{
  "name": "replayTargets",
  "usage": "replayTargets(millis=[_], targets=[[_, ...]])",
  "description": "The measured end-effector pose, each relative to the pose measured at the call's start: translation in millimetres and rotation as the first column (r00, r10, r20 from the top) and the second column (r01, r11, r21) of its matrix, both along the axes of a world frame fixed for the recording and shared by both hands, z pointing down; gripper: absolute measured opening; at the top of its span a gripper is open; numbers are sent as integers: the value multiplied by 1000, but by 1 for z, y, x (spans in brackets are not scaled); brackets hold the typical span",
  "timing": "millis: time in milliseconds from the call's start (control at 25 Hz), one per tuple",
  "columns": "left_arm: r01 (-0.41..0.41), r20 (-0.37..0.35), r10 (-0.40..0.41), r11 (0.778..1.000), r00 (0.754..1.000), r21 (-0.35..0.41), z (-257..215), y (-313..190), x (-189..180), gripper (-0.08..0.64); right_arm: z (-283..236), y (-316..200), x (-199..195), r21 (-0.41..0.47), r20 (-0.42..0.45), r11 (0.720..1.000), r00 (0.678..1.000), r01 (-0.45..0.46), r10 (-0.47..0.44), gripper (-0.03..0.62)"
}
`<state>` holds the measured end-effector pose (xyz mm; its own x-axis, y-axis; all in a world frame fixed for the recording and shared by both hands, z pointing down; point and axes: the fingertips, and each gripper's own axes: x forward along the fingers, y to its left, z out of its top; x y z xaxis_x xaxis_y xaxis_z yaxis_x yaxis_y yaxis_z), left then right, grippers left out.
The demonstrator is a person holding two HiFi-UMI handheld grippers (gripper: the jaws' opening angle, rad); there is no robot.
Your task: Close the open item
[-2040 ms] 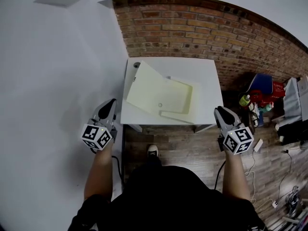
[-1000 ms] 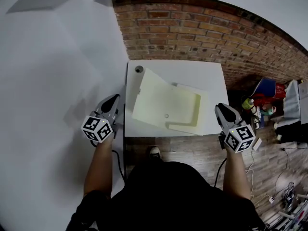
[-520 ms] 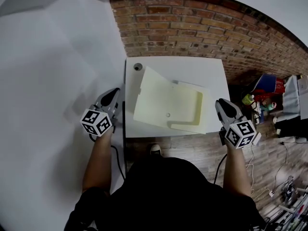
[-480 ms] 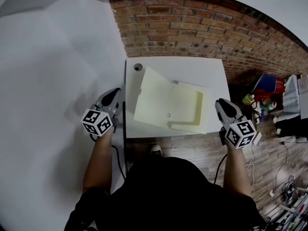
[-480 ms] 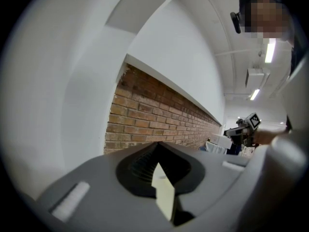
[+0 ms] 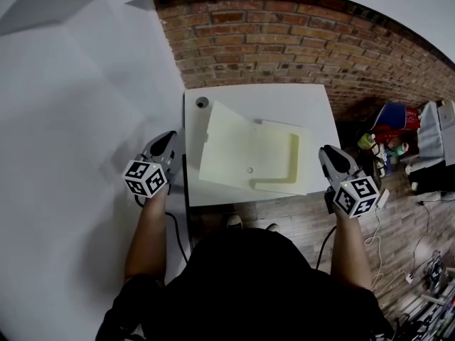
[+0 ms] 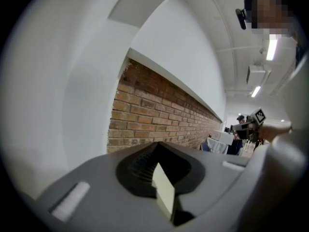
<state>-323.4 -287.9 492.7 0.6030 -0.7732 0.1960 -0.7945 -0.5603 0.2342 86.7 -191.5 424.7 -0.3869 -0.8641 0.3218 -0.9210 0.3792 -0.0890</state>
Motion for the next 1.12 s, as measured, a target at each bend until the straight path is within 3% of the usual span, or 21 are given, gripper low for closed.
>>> replayTargets(millis=[600,840,1120], targets=[[34,76,-25,992,997,-125,76,7,-9,3,4,-4,9,-16,-1,1000,1000,24,-24,55],[28,129,0,976,992,-217,127,0,-3,3,15,-2,8,-53,-24,998,999,45,-46,55],[6,112,34,941,993,-339,179,-5,4,3,23,-3,6,-80,-35,995,998,58,-61,55]])
